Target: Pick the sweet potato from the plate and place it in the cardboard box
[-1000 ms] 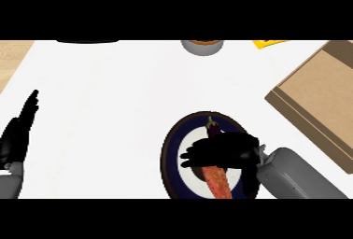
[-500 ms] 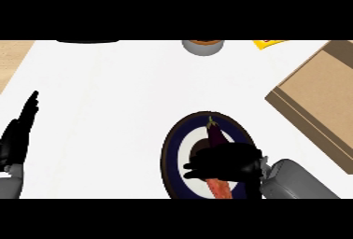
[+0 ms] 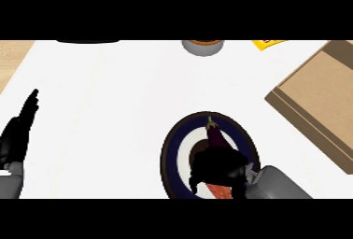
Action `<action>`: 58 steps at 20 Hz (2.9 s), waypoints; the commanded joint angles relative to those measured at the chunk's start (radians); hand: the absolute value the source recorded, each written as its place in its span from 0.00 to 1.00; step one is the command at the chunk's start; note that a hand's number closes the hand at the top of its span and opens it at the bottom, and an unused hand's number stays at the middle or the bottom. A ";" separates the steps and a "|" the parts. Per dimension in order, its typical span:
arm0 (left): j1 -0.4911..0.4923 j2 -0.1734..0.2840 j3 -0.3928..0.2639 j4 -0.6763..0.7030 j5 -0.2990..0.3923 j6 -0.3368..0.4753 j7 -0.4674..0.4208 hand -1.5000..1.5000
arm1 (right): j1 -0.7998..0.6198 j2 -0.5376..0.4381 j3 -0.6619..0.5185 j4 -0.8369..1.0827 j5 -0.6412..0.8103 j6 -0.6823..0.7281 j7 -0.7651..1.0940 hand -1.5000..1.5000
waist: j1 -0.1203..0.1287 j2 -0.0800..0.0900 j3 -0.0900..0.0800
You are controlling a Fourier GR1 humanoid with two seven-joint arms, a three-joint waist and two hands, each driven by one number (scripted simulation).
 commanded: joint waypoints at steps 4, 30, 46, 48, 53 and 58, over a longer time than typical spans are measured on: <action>0.038 -0.018 0.019 0.006 -0.021 -0.002 -0.055 0.50 | 0.008 0.099 -0.028 0.111 0.111 -0.197 -0.047 1.00 | 0.004 0.004 0.003; 0.068 -0.021 0.018 -0.044 -0.003 -0.032 -0.049 0.50 | 0.049 -0.780 -1.272 0.849 -0.388 -0.429 -0.627 1.00 | 0.017 0.016 0.010; -0.018 -0.072 -0.017 0.038 -0.075 0.012 -0.048 0.50 | -0.446 -0.683 -1.088 1.066 -0.366 -0.209 -0.329 1.00 | 0.050 0.019 0.004; -0.033 -0.058 -0.006 0.035 -0.059 -0.012 -0.044 0.50 | -0.509 -0.643 -1.063 1.059 -0.357 -0.189 -0.258 1.00 | 0.043 0.015 0.004; -0.073 -0.039 0.012 0.036 -0.045 -0.036 -0.012 0.50 | -0.583 -0.567 -1.046 1.149 -0.323 -0.255 -0.240 1.00 | 0.053 0.023 0.005; -0.077 -0.033 0.021 0.036 -0.044 -0.041 -0.019 0.50 | -0.604 -0.514 -1.015 1.210 -0.268 -0.355 -0.211 1.00 | 0.066 0.033 0.007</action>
